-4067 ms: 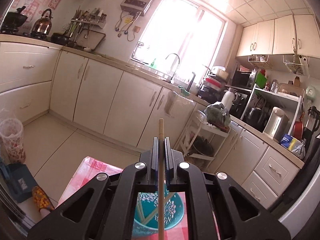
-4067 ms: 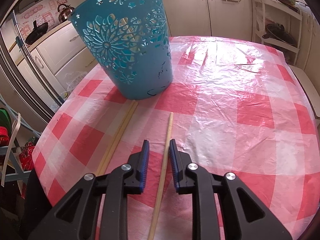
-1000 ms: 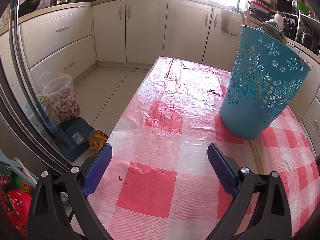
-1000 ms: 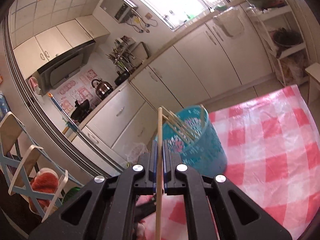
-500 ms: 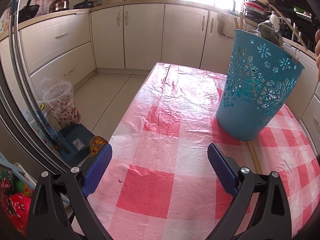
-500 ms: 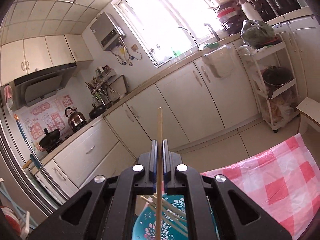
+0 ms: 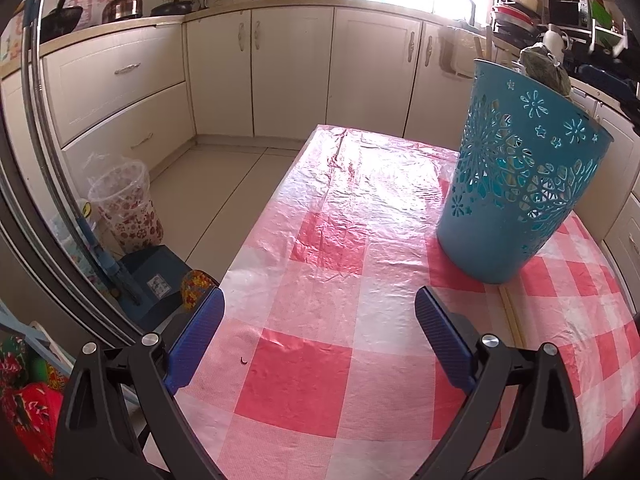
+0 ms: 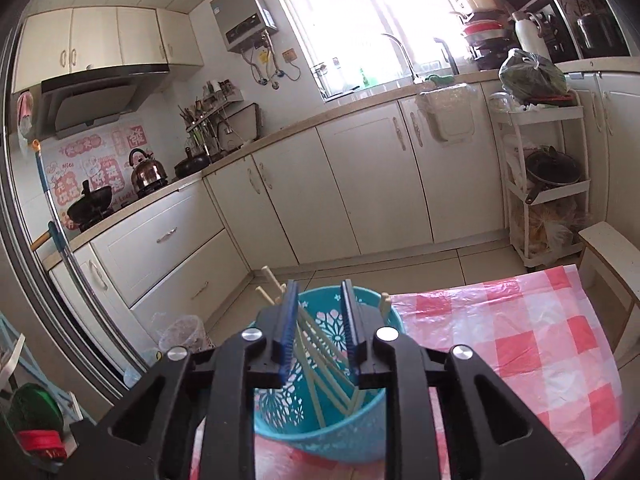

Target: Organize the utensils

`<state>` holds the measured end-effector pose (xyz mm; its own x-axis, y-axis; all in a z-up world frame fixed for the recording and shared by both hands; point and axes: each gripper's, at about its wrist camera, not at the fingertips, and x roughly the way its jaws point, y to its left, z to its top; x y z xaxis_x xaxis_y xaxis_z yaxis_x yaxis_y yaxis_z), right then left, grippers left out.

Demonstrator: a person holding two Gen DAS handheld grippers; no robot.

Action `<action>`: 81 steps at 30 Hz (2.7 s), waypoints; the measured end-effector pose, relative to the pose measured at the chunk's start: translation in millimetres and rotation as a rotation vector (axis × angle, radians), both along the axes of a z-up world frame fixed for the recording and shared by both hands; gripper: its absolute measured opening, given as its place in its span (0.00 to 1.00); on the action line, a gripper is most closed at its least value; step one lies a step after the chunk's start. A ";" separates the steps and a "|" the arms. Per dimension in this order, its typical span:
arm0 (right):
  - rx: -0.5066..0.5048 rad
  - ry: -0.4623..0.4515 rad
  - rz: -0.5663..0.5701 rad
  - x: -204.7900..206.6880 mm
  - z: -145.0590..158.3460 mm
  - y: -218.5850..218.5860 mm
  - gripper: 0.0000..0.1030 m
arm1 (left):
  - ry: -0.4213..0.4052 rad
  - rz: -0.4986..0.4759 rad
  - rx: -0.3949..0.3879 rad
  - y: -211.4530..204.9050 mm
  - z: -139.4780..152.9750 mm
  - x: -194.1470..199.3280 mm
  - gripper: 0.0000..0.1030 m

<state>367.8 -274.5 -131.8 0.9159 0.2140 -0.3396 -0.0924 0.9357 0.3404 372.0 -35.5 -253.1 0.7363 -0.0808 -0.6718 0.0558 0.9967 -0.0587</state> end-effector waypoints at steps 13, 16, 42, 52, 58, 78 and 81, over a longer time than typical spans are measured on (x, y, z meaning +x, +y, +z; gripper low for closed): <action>-0.059 0.319 0.040 -94.3 -108.8 5.0 0.30 | 0.006 0.005 -0.002 1.6 -0.7 1.4 0.89; -0.070 0.381 0.077 -86.1 -122.3 10.9 0.26 | 0.006 0.006 -0.003 2.3 -1.3 1.7 0.89; -0.255 0.531 0.089 -46.1 -140.8 29.6 0.08 | -0.004 0.004 -0.001 -0.1 -1.0 -1.3 0.89; -0.166 0.506 0.015 -79.3 -141.5 -35.0 0.06 | 0.046 -0.058 -0.046 -17.5 2.4 -8.8 0.89; -0.095 0.499 0.028 -76.4 -140.4 -40.9 0.07 | 0.096 -0.205 0.055 -89.9 -2.0 -21.6 0.89; -0.070 0.496 0.070 -81.2 -139.4 -39.4 0.25 | 0.207 -0.179 0.017 -110.6 -16.9 -22.1 0.05; -0.080 0.495 0.056 -81.9 -137.6 -40.5 0.29 | 0.221 -0.186 0.032 -109.1 -16.2 -21.6 0.06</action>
<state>285.9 -315.0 -269.4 0.6291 0.2134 -0.7474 0.0112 0.9590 0.2832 350.5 -144.6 -269.3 0.5461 -0.1774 -0.8187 0.2274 0.9720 -0.0589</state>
